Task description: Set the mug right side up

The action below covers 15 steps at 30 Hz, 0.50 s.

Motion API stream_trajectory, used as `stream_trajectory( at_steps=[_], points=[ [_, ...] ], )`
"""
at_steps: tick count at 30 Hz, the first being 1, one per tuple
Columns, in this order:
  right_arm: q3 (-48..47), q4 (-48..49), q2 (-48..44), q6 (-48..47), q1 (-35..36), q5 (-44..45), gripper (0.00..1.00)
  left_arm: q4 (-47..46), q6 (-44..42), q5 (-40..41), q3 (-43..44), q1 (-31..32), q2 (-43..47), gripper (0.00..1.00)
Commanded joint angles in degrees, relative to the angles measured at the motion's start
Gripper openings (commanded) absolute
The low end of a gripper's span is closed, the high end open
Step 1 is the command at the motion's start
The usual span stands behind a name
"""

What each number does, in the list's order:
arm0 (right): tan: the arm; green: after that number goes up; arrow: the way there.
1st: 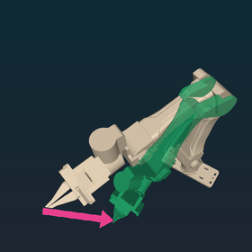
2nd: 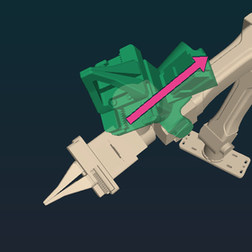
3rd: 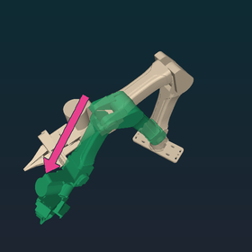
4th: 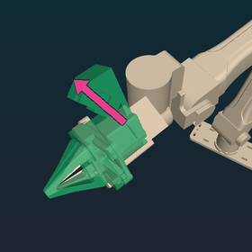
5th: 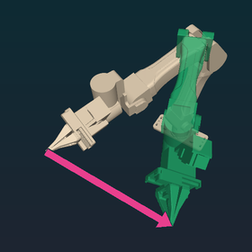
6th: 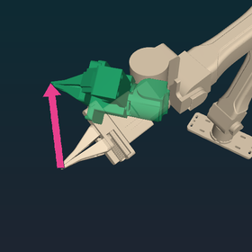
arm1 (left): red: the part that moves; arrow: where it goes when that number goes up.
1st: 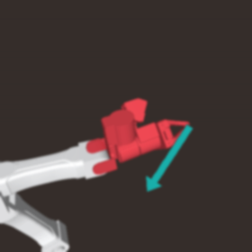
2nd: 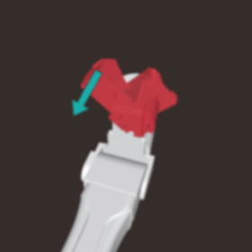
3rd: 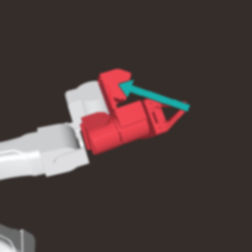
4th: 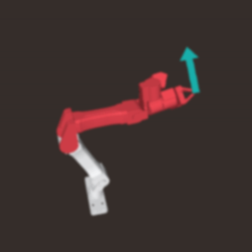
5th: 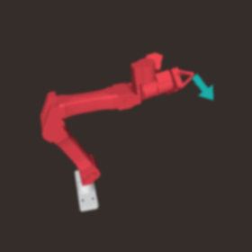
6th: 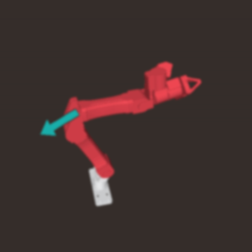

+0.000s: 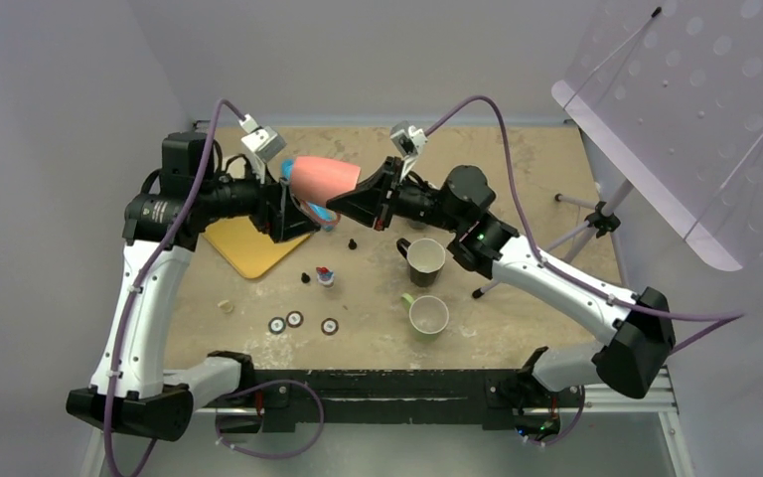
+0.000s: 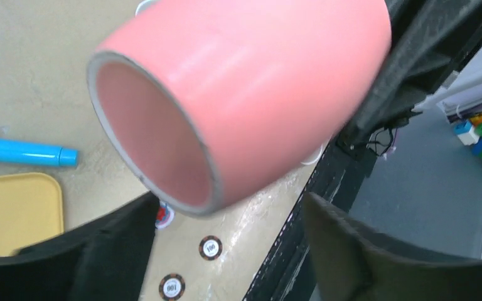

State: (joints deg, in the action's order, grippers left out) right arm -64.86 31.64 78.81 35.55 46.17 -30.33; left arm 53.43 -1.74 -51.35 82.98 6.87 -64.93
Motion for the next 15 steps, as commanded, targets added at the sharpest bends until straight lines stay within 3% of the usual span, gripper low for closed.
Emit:
stream_trajectory(
  at_steps=[1, 5, 8, 15],
  points=[
    [-9.86, -22.59, -4.58, -20.26, 1.18, 14.25, 0.00, 12.02, -16.09, 7.14, 4.84, -2.12, -0.73, 1.00],
    [-17.87, -49.05, -1.72, -38.54, 7.44, 23.15, 0.00, 11.17, -17.78, 6.71, 4.97, -15.45, -1.28, 1.00],
    [-21.30, -62.45, 2.06, -48.45, 13.66, 29.19, 0.00, 9.20, -18.17, 14.23, 4.68, -16.11, -3.55, 1.00],
    [-22.55, -81.98, 8.47, -54.86, 21.21, 32.32, 0.00, 4.80, -14.70, 24.84, 5.18, -17.29, -11.50, 1.00]
  ],
)
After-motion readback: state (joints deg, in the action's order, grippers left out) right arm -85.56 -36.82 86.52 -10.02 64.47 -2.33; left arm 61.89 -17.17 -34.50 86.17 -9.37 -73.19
